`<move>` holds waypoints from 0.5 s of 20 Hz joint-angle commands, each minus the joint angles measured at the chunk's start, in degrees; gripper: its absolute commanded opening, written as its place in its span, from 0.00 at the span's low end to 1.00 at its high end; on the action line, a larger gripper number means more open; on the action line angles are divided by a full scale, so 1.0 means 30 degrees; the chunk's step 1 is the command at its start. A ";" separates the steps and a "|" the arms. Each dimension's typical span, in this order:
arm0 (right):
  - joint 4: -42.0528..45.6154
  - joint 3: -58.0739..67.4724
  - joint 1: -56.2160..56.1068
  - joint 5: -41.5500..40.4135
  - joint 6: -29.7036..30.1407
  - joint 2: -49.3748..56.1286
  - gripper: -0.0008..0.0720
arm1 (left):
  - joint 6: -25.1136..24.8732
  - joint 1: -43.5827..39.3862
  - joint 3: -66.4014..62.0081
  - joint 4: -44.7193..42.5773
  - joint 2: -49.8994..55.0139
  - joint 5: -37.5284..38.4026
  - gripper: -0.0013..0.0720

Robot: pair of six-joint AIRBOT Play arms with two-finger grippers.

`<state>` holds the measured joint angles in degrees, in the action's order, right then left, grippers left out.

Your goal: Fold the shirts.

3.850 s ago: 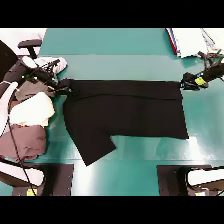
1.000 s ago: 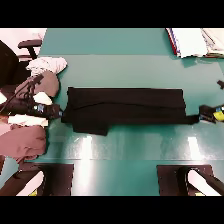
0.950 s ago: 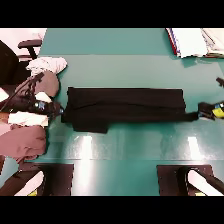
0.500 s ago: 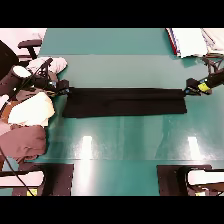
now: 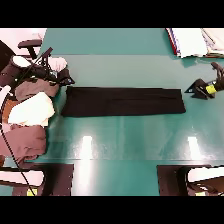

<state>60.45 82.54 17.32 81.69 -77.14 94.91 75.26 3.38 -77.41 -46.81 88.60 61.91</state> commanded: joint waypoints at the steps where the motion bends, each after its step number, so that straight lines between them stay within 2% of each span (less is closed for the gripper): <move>1: -0.1749 -0.2229 0.2055 0.0117 0.1100 0.0284 0.74 | -0.0240 -0.1239 -0.0306 0.0590 0.0109 0.0219 0.05; 4: -0.3534 -0.3402 0.2193 -0.0510 0.1690 0.1107 0.74 | -0.0153 -0.3854 -0.0306 0.0036 0.0189 -0.1552 0.05; 7: -0.4466 -0.3359 0.0969 -0.1086 0.1945 0.1960 0.74 | 0.0772 -0.6229 -0.0313 -0.0284 0.0590 -0.3650 0.05; 8: -0.4488 -0.3016 0.0393 -0.1071 0.1953 0.2259 0.69 | 0.0765 -0.6856 -0.0328 -0.0328 0.0896 -0.4058 0.05; 9: -0.4466 -0.2623 -0.0168 -0.0991 0.1974 0.2492 0.56 | 0.0765 -0.7446 -0.0335 -0.0321 0.1326 -0.4452 0.05; 10: -0.4452 -0.2149 -0.0678 -0.0809 0.2106 0.2659 0.38 | 0.0794 -0.7905 -0.0393 -0.0321 0.1785 -0.4772 0.05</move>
<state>48.71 74.43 18.61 79.48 -71.83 101.01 76.66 -15.38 -78.37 -47.31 91.59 52.31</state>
